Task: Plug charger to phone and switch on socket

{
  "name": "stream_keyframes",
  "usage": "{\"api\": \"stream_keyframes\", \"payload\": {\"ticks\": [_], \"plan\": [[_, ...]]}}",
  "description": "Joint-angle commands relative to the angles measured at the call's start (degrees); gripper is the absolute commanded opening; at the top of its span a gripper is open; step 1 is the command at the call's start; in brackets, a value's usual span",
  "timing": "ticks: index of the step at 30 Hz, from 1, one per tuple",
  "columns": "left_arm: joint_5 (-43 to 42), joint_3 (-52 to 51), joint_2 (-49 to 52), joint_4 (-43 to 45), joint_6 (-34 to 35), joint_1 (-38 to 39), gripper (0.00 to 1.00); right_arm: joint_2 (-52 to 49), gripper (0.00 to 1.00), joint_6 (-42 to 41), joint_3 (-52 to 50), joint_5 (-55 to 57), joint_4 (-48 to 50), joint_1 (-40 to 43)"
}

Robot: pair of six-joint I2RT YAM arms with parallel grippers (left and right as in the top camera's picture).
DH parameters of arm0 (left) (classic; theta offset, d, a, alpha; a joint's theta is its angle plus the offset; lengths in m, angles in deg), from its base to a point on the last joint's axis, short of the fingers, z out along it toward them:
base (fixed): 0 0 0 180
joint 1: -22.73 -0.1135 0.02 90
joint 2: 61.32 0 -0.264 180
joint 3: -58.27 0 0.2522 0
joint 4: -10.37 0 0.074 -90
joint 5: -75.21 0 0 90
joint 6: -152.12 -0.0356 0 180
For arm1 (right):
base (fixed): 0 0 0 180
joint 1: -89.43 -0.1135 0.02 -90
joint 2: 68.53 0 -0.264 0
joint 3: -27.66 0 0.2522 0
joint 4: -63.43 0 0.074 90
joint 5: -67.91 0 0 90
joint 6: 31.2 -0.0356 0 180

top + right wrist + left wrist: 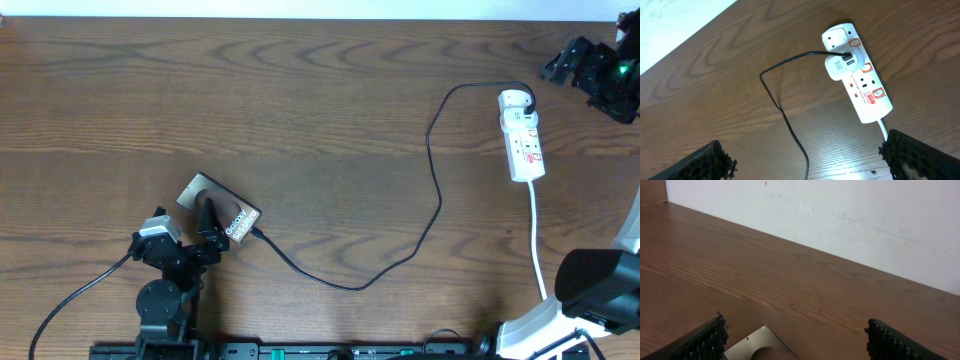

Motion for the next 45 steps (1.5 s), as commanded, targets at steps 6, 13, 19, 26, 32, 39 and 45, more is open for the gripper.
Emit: {"api": "stream_keyframes", "payload": {"ticks": [6,13,19,26,32,39,45], "plan": [[0.3,-0.9,-0.3,-2.5,0.3,-0.3,0.86,0.0,0.99,-0.6,0.3,-0.2,-0.1,0.1],[0.3,-0.9,-0.3,-2.5,0.3,-0.3,0.86,0.0,0.99,-0.6,0.3,-0.2,-0.1,0.2],[0.3,-0.9,-0.3,-2.5,0.3,-0.3,0.86,0.4,0.99,-0.1,0.3,6.5,1.6,-0.4],[0.3,-0.9,-0.3,-2.5,0.3,-0.3,0.86,8.7,0.99,8.7,-11.4,8.4,24.5,-9.3],[0.3,-0.9,-0.3,-2.5,0.3,-0.3,0.86,19.6,0.99,14.1,-32.3,16.0,49.4,-20.9],[0.3,-0.9,-0.3,-2.5,0.3,-0.3,0.86,31.4,0.99,14.0,-58.0,21.5,70.6,-29.3],[0.3,-0.9,-0.3,-2.5,0.3,-0.3,0.86,42.3,0.99,14.0,-77.4,20.8,81.1,-29.6]]}}
